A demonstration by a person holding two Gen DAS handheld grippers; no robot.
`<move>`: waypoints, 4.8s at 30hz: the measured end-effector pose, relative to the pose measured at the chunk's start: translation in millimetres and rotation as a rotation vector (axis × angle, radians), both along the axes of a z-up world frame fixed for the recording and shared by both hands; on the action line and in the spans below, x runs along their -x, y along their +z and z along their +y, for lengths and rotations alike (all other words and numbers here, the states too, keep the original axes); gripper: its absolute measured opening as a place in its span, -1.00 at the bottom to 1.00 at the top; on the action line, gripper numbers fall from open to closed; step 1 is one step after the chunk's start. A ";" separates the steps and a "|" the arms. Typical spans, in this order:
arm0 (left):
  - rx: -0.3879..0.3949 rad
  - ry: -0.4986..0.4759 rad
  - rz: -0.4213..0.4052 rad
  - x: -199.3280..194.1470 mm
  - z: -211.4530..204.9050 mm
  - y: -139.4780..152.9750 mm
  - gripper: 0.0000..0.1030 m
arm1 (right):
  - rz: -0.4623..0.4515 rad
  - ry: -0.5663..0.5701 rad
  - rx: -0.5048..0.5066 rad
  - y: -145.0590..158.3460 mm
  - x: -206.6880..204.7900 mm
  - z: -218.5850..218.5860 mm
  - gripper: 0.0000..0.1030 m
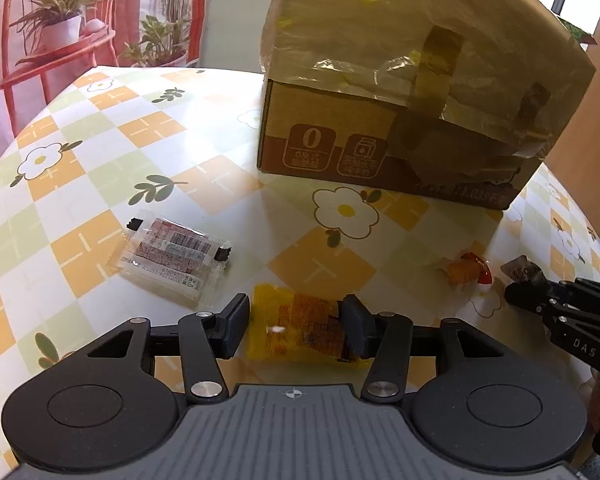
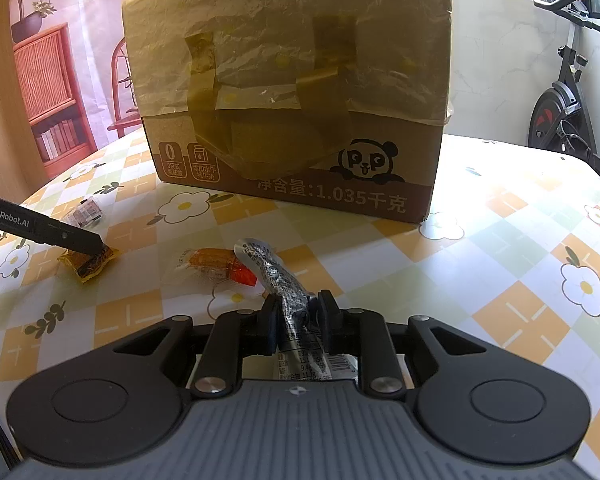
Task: Organize snacks
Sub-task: 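Lift the silver bag and yellow bar over the box and release both inside, then move both tools back down to the last snacks on the table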
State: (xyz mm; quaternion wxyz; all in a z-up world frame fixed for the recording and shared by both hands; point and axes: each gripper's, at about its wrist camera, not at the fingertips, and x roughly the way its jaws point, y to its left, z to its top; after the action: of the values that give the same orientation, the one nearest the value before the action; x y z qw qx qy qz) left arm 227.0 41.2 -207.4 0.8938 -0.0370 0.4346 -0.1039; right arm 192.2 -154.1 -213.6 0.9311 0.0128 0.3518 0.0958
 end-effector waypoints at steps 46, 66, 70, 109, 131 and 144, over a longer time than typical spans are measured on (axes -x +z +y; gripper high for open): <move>0.122 -0.060 -0.303 19.0 -0.5 96.8 -0.79 | -0.169 -0.028 -0.097 76.6 1.9 -10.7 -0.72; 0.164 -0.154 -0.607 -53.4 -43.0 215.2 -0.79 | -0.378 0.044 -0.141 211.9 -69.0 3.5 -0.72; 0.139 -0.145 -0.618 -78.9 -47.9 224.2 -0.79 | -0.367 0.028 -0.159 229.1 -107.5 -1.2 -0.72; 0.033 -0.088 -0.449 -111.0 5.3 225.6 0.04 | -0.224 -0.169 -0.201 225.4 -163.0 -15.8 -0.26; -0.040 -0.022 -0.373 -66.8 62.2 201.1 0.21 | -0.281 -0.150 -0.136 193.0 -78.9 8.3 -0.26; -0.024 0.009 -0.196 -45.3 94.7 112.0 0.43 | -0.197 -0.096 -0.140 137.7 -42.8 10.8 -0.26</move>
State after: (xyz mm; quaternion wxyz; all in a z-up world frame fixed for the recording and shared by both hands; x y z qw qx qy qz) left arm 272.3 135.9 -95.4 0.9330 -0.0179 0.3459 -0.0979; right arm 235.0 -143.2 -75.9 0.9615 0.0852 0.2499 0.0760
